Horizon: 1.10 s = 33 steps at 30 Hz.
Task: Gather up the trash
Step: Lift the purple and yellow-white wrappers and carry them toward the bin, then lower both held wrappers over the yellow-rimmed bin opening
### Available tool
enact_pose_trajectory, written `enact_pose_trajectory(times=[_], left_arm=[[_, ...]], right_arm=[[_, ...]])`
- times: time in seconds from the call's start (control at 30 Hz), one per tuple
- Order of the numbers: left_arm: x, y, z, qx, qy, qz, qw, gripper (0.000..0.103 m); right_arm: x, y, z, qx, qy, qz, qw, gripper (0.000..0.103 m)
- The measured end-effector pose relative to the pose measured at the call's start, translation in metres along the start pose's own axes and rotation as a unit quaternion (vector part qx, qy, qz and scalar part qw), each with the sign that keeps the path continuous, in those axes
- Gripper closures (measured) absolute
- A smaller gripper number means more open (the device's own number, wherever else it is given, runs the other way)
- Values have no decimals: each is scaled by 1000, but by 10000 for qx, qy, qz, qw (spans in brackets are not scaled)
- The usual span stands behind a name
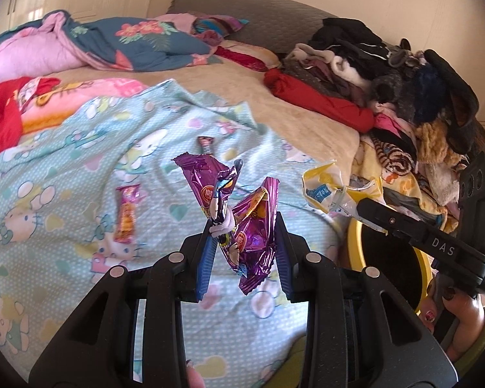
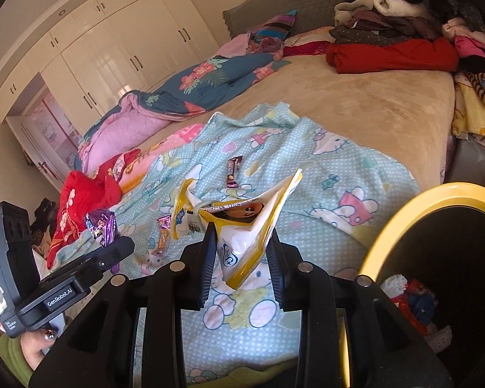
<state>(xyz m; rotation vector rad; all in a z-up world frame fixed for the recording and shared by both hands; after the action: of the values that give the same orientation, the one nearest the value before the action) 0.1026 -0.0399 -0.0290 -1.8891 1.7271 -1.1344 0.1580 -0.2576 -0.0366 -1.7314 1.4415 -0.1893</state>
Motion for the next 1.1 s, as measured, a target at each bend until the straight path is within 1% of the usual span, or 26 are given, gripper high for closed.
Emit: enact_pose_trajectory(times=[0.63, 1.1], left_arm=[[66, -3, 14, -33, 421, 534, 9977, 77], [111, 5, 25, -165, 745, 910, 9929, 77]], right_arm=[[62, 10, -49, 367, 400, 526, 9971, 74], [108, 21, -82, 647, 747, 1001, 9901, 74]])
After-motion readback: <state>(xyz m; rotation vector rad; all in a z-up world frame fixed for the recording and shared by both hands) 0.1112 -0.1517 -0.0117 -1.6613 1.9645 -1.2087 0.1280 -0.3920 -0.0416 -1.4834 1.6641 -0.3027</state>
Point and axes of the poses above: each gripper's, at about its wrist camera, not at the fingertips, and z roughly the way its jaws point, x to its right, y to its underside, the point moved 1 cm from there along z, roughly the way its jaws point, and after that the axes turned 4 degrees about y, right-handed, at the moved point
